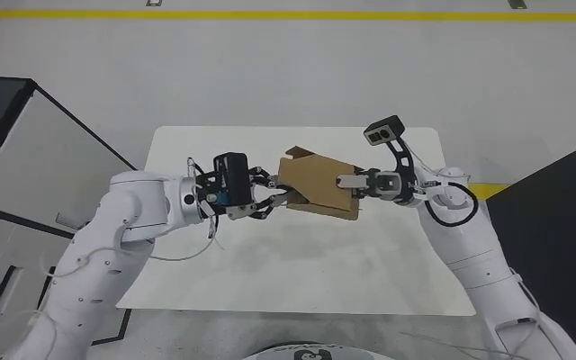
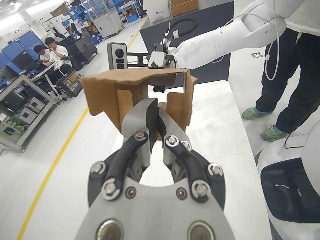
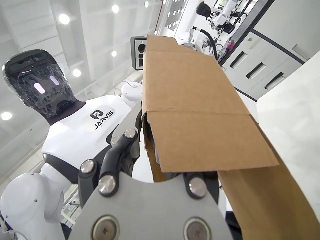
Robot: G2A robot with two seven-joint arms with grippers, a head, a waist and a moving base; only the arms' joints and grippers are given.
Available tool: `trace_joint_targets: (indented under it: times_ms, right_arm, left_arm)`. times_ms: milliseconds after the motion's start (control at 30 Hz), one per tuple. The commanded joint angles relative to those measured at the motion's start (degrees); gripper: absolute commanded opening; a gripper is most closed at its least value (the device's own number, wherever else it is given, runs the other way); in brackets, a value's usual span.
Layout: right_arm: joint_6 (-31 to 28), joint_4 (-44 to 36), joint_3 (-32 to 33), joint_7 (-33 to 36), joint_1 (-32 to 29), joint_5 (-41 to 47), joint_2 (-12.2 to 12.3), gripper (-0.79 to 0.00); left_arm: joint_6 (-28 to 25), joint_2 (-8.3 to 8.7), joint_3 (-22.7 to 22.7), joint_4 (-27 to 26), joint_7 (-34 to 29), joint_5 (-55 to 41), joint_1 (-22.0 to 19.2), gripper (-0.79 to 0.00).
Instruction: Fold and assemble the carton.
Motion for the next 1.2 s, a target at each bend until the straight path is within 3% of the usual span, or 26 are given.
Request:
trace_joint_targets:
  times_ms: [0, 733, 1167]
  right_arm:
    - [0.05, -0.01, -0.07, 0.05, 0.04, -0.23, -0.06, -0.785]
    - [-1.15, 0.65, 2.53, -1.15, -1.35, 0.59, -0.32, -0.785]
    - [-0.68, 0.32, 1.95, -0.68, -1.3, -0.13, -0.73, -0.785]
  left_arm:
    - [0.0, -0.03, 0.23, 0.01, -0.04, 0.13, -0.12, -0.785]
    - [0.18, 0.52, -4.44, -0.45, 0.28, -0.41, 1.05, -0.785]
    - [-0.39, 0.17, -1.18, -0.65, 0.78, -0.35, 0.55, -0.785]
